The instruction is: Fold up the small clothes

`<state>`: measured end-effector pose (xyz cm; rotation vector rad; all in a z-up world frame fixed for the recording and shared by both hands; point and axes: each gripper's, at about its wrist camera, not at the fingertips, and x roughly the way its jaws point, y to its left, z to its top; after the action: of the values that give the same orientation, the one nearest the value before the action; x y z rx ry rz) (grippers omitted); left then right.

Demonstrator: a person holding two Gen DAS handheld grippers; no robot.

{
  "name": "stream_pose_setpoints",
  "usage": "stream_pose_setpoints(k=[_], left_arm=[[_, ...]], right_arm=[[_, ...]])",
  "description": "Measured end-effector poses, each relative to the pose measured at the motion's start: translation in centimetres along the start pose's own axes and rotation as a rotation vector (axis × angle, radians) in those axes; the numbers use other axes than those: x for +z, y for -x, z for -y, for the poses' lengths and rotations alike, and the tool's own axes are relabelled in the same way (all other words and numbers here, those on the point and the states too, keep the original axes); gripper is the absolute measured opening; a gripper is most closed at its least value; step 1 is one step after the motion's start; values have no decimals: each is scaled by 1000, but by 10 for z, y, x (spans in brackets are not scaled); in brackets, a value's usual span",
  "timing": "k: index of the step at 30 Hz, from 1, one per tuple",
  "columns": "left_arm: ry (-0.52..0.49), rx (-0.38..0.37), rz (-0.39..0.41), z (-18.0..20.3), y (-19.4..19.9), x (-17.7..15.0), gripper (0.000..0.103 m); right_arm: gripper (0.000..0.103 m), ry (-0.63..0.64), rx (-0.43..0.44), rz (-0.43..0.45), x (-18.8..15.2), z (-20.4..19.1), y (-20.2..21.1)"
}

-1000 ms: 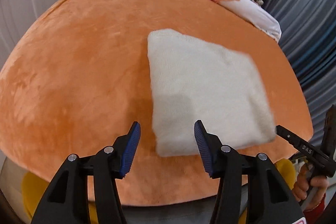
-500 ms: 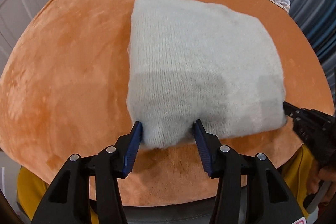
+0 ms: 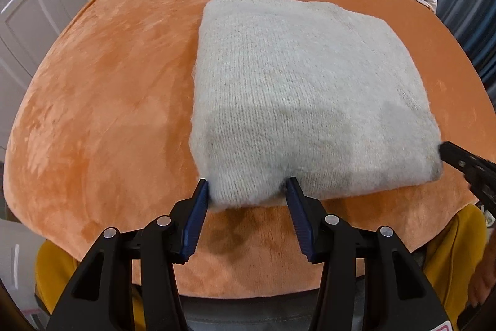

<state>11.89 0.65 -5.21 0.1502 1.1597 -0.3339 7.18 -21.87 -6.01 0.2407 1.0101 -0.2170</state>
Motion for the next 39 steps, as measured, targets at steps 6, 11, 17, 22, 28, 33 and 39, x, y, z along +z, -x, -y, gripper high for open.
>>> stream_pose_setpoints(k=[6,11,17,22,28,33,39], left_arm=[[29,12,22,4,9,-9,49],[24,23,38,10,13,-19,49],[-8,50,65,24,10,-34,49],[-38,77,68,35,-3,-50,51],[-51,105,66,38,-18,-63,56],[-39,107,90,38,-23,-70,61],[-49,120,131,43,-28,-75,65]], right_arm=[[7,-14,1,46,-24,-3,17],[7,-38,22,41,-38,-9,14],[7,-46,16,43,-45,-15,2],[12,-52,8,31,-64,-16,-12],[16,-12,-2,22,-78,-25,-24],[18,3,-3,34,-78,-27,-30],[29,27,-5,68,-80,-35,-34]])
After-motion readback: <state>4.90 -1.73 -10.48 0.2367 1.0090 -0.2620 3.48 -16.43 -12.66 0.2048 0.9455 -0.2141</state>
